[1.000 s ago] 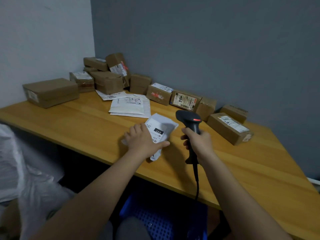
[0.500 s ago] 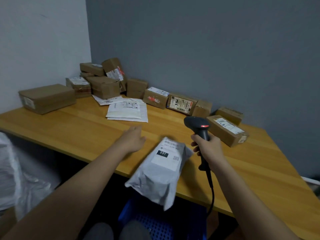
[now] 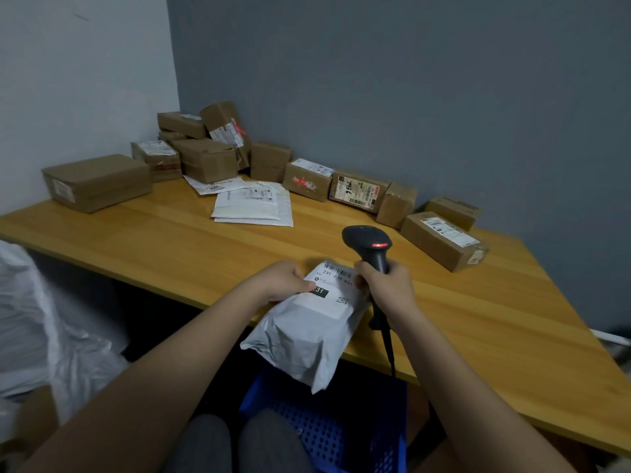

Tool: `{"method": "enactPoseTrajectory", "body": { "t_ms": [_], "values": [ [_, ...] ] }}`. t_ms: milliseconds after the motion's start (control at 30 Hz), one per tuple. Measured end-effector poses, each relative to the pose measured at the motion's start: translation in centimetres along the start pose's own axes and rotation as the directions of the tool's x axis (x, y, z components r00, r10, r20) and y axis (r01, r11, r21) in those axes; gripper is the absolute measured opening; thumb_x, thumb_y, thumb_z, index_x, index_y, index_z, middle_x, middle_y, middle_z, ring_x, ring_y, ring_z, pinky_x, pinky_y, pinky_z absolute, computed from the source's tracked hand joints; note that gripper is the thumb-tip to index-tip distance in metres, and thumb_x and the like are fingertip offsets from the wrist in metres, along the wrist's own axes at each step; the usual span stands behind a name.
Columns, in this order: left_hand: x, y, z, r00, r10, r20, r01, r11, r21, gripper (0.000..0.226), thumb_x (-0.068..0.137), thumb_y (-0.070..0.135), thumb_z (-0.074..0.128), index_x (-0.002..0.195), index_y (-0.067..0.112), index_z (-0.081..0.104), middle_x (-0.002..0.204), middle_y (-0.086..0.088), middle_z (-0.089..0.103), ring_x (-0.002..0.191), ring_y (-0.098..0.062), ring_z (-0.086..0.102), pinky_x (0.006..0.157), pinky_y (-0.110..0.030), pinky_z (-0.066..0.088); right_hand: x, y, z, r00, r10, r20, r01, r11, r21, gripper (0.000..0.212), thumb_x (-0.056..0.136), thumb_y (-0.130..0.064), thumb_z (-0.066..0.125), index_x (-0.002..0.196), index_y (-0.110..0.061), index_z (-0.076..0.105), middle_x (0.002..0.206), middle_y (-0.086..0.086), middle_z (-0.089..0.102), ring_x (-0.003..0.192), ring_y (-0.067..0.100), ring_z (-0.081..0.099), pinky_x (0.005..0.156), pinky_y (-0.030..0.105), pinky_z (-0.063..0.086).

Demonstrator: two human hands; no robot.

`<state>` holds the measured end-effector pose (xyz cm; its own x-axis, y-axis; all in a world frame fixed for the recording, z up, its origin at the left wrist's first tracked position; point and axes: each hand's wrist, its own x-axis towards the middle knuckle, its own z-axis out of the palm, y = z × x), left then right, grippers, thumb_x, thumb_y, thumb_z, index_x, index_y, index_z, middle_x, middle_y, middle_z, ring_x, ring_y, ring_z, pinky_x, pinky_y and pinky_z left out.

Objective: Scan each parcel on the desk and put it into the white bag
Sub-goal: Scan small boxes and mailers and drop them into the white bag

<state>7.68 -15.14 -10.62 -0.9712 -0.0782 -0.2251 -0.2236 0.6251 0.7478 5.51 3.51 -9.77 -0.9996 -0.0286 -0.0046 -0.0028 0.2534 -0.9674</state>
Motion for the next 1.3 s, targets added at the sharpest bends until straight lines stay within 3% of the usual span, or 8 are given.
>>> {"method": "enactPoseTrajectory", "body": {
  "t_ms": [267, 433, 600, 700, 833, 967, 1067, 1300],
  "values": [
    [-1.8, 0.1, -1.4, 0.949, 0.039, -0.314, -0.111, 0.97, -0.215, 0.02, 0.1, 0.028, 0.05, 0.088, 0.013, 0.042, 0.081, -0.001, 0.048, 0.071, -0.016, 0.045, 0.059, -0.029, 0.033, -2.3, -0.9, -0.7, 0.998, -0.034, 0.044, 0.032, 0.998, 0.047, 0.006, 0.092, -0.021, 0.065, 0.093, -0.017, 0.061, 0.085, 0.011, 0.068, 0.076, 0.018, 0.066, 0.059, 0.029, 0.048],
    [-3.1, -0.2, -2.4, 0.867, 0.132, -0.481, -0.318, 0.888, -0.331, 0.017, 0.098, 0.024, 0.053, 0.084, 0.023, 0.043, 0.106, -0.017, 0.062, 0.1, -0.035, 0.06, 0.087, -0.048, 0.048, -3.4, -2.4, 0.5, 0.996, -0.083, 0.044, 0.076, 0.986, 0.148, 0.005, 0.092, -0.022, 0.065, 0.094, -0.018, 0.063, 0.087, 0.009, 0.07, 0.079, 0.014, 0.068, 0.061, 0.029, 0.05],
    [-3.8, -1.9, -1.6, 0.849, 0.118, -0.516, -0.371, 0.828, -0.42, 0.022, 0.096, 0.01, 0.055, 0.082, 0.021, 0.042, 0.097, -0.015, 0.06, 0.094, -0.025, 0.058, 0.083, -0.036, 0.045, -4.7, -2.6, 1.8, 0.994, -0.103, 0.022, 0.098, 0.978, 0.187, 0.004, 0.09, -0.022, 0.066, 0.091, -0.018, 0.064, 0.087, 0.012, 0.07, 0.083, 0.02, 0.068, 0.061, 0.03, 0.049],
    [-4.4, -2.5, -1.3, 0.848, 0.121, -0.516, -0.397, 0.79, -0.468, 0.022, 0.096, 0.008, 0.054, 0.082, 0.018, 0.042, 0.091, -0.008, 0.059, 0.089, -0.019, 0.056, 0.075, -0.03, 0.044, -5.9, -2.3, 1.9, 0.99, -0.134, 0.048, 0.125, 0.98, 0.154, 0.006, 0.09, -0.02, 0.066, 0.089, -0.014, 0.065, 0.085, 0.016, 0.071, 0.07, 0.019, 0.063, 0.057, 0.028, 0.046],
    [-4.9, -2.8, -1.4, 0.847, 0.114, -0.52, -0.396, 0.788, -0.471, 0.02, 0.096, 0.011, 0.056, 0.082, 0.018, 0.043, 0.1, -0.011, 0.063, 0.091, -0.016, 0.059, 0.082, -0.037, 0.05, -7.0, -1.8, 1.8, 0.983, -0.157, 0.092, 0.148, 0.984, 0.097, 0.018, 0.09, -0.021, 0.066, 0.089, -0.004, 0.064, 0.077, 0.019, 0.07, 0.058, 0.016, 0.057, 0.059, 0.034, 0.045],
    [-5.2, -2.6, -1.2, 0.842, 0.122, -0.525, -0.406, 0.784, -0.47, 0.02, 0.095, 0.01, 0.057, 0.082, 0.018, 0.044, 0.092, 0.003, 0.063, 0.083, -0.001, 0.059, 0.077, -0.028, 0.05, -8.1, -2.0, 2.1, 0.975, -0.185, 0.121, 0.175, 0.981, 0.089, 0.018, 0.088, -0.022, 0.067, 0.079, -0.008, 0.062, 0.069, 0.015, 0.064, 0.059, 0.023, 0.058, 0.057, 0.034, 0.044],
    [-5.2, -2.7, -1.1, 0.841, 0.111, -0.529, -0.398, 0.789, -0.468, 0.019, 0.095, 0.012, 0.058, 0.082, 0.019, 0.045, 0.093, 0.001, 0.065, 0.085, -0.004, 0.062, 0.08, -0.034, 0.052, -8.9, -2.6, 2.2, 0.969, -0.19, 0.161, 0.177, 0.98, 0.09, 0.017, 0.089, -0.019, 0.066, 0.078, -0.008, 0.06, 0.067, 0.011, 0.062, 0.056, 0.02, 0.055, 0.054, 0.033, 0.044],
    [-5.7, -2.3, -1.0, 0.848, 0.104, -0.52, -0.391, 0.785, -0.48, 0.018, 0.096, 0.014, 0.057, 0.083, 0.02, 0.046, 0.095, -0.002, 0.066, 0.087, -0.012, 0.064, 0.075, -0.031, 0.054, -9.3, -3.0, 2.2, 0.967, -0.168, 0.191, 0.154, 0.984, 0.086, 0.015, 0.09, -0.018, 0.065, 0.081, -0.007, 0.059, 0.068, 0.011, 0.059, 0.057, 0.021, 0.054, 0.052, 0.03, 0.044]
  ]
}}
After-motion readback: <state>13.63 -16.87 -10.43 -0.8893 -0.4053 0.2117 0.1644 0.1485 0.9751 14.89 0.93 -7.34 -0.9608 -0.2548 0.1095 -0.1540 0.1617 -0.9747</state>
